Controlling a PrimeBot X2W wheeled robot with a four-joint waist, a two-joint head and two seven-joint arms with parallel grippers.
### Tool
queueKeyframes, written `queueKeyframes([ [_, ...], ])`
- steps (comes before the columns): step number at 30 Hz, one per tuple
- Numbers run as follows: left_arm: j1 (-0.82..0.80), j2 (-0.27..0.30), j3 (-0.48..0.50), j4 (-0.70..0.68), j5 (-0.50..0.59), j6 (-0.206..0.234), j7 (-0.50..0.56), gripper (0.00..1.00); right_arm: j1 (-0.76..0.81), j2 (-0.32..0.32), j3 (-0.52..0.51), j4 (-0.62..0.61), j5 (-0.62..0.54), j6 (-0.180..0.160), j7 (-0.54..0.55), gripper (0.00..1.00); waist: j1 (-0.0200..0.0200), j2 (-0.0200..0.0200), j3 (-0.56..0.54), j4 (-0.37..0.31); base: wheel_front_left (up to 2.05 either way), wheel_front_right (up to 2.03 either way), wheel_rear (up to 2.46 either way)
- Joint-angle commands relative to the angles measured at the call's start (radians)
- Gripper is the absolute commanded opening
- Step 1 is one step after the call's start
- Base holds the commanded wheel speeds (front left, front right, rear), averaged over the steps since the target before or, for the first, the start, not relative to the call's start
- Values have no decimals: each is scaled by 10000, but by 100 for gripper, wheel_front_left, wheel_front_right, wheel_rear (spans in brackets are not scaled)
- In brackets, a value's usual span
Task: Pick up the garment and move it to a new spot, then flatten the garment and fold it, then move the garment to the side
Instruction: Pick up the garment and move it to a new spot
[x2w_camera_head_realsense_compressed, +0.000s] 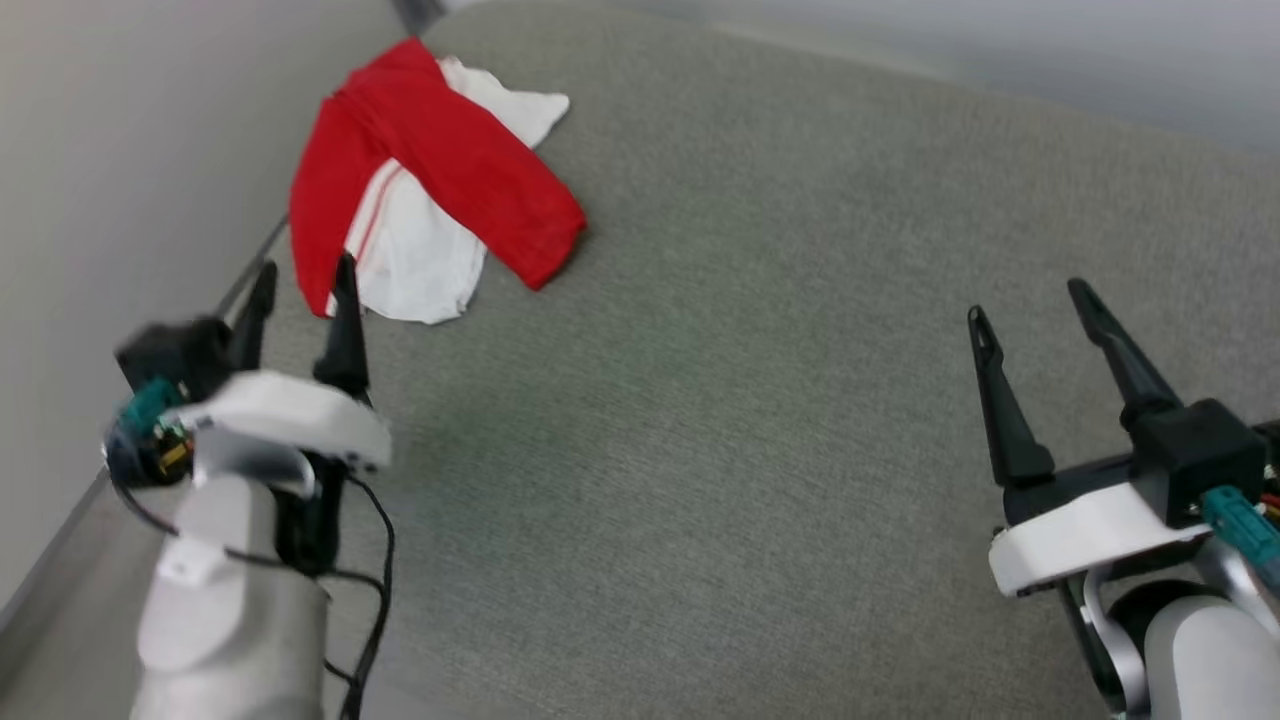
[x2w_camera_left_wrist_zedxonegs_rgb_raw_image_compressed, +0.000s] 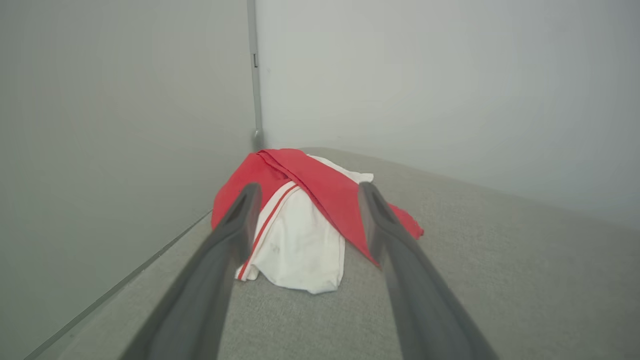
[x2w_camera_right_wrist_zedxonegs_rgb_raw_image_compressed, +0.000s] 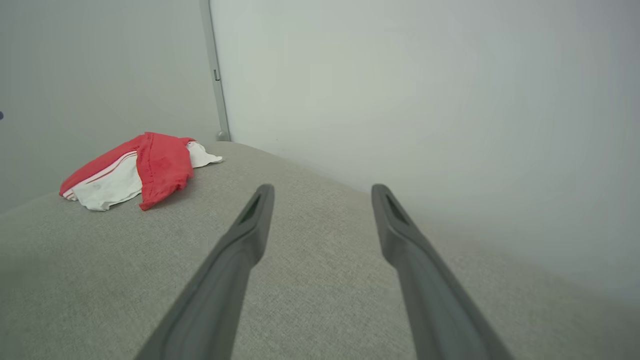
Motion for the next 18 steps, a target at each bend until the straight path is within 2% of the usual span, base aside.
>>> queueKeyframes([
  [1,-829,347,130,657,-125,21,346,100,-338,-93,1,-161,-134,-3,91,100,0,0,1019,-537,0,0,0],
  [8,-3133,1562,-36,2438,-955,9,1803,100,-949,-79,-3,-464,-491,-3,176,100,0,0,2319,-1271,0,0,0],
  [18,-4722,3832,-1581,3877,-3223,6,5360,100,-1694,34,107,-656,-747,-5,-65,100,0,0,3697,-2325,0,0,0],
])
